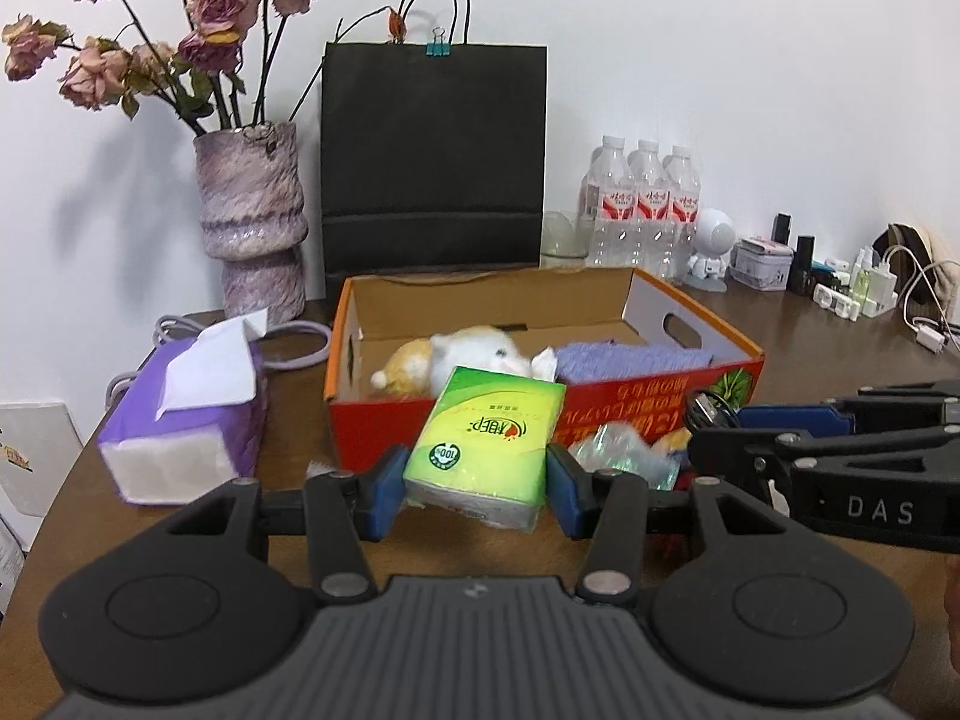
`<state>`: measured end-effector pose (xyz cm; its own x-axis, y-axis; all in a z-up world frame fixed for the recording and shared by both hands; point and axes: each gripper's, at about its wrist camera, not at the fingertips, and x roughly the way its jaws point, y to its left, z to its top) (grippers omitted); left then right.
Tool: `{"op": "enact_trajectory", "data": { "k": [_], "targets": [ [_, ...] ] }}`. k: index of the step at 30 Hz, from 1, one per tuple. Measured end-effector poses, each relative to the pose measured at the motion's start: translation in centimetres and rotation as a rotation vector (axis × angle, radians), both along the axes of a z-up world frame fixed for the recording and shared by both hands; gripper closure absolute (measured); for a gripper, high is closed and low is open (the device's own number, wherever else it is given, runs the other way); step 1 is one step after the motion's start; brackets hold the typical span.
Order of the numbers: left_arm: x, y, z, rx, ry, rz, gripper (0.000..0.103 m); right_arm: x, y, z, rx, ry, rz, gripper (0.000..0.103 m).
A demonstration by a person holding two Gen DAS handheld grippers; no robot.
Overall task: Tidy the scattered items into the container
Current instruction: 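Carry the cable and tissue pack into the box and open both grippers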
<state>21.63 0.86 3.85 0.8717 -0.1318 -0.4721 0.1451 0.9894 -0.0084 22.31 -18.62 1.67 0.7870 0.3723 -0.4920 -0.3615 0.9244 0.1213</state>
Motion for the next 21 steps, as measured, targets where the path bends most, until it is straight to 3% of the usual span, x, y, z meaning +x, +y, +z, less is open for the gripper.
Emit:
{"op": "enact_trajectory", "data": {
  "k": [10, 21],
  "targets": [
    [4.8, -2.7, 0.7, -0.024, -0.046, 0.082, 0.053, 5.2, -1.8, 1.3, 0.002, -0.051, 0.025, 0.072],
    [11.5, -3.4, -0.4, -0.041, -0.035, 0.101, 0.053, 12.2, -2.2, 0.0, -0.001, -0.017, -0.012, 0.072]
  ]
}}
